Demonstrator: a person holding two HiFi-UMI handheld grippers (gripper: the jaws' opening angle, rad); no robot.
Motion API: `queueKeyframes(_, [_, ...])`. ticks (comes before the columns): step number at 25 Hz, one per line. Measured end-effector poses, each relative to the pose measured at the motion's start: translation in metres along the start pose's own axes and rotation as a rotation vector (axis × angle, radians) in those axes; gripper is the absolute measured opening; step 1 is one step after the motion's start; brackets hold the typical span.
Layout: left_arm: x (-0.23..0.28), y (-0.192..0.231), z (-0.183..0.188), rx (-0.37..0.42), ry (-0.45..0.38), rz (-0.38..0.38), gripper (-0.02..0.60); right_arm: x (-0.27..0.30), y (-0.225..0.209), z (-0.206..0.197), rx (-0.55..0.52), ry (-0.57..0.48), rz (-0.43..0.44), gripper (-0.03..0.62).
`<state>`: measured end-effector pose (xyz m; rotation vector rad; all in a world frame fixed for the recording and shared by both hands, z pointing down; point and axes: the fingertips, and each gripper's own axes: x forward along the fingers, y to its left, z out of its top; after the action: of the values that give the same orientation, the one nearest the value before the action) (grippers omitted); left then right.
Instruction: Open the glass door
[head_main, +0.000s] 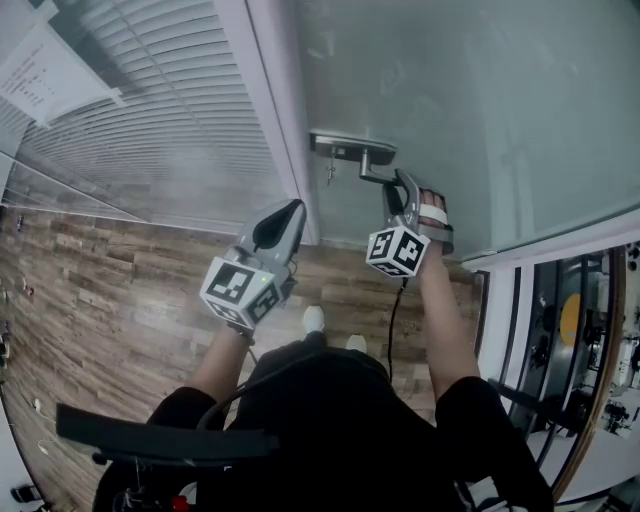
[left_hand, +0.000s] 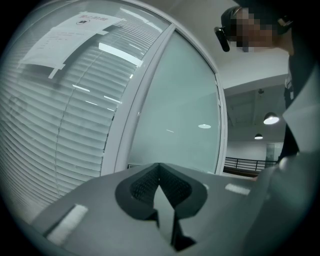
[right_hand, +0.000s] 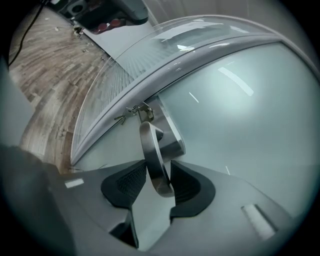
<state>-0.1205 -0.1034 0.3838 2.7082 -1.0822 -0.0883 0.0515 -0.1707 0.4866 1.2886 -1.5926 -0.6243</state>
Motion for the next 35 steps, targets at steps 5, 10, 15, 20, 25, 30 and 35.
queueKeyframes(5, [-0.002, 0.001, -0.001, 0.005, 0.005, 0.003, 0.002, 0.009, 0.003, 0.000, -0.095, 0.014, -0.064, 0.153])
queueKeyframes(10, [-0.003, 0.002, -0.003, 0.006, 0.010, -0.001, 0.002, 0.011, 0.003, 0.000, -0.112, 0.035, -0.064, 0.123])
queueKeyframes(15, [-0.002, 0.001, -0.005, -0.004, 0.015, -0.008, 0.002, 0.013, 0.003, -0.001, -0.104, 0.071, -0.094, 0.118])
queueKeyframes(20, [-0.003, 0.002, -0.010, -0.006, 0.024, -0.012, 0.002, 0.016, 0.010, -0.005, -0.002, 0.079, -0.101, 0.107])
queueKeyframes(25, [-0.008, 0.012, -0.016, -0.018, 0.045, 0.002, 0.002, 0.019, 0.013, -0.006, 0.111, 0.082, -0.096, 0.101])
queueKeyframes(30, [-0.002, 0.012, -0.022, -0.027, 0.060, -0.013, 0.002, 0.027, 0.027, -0.005, 0.311, 0.063, -0.061, 0.086])
queueKeyframes(35, [0.007, 0.009, -0.022, -0.024, 0.066, -0.032, 0.002, 0.031, 0.029, -0.005, 0.369, 0.040, -0.039, 0.084])
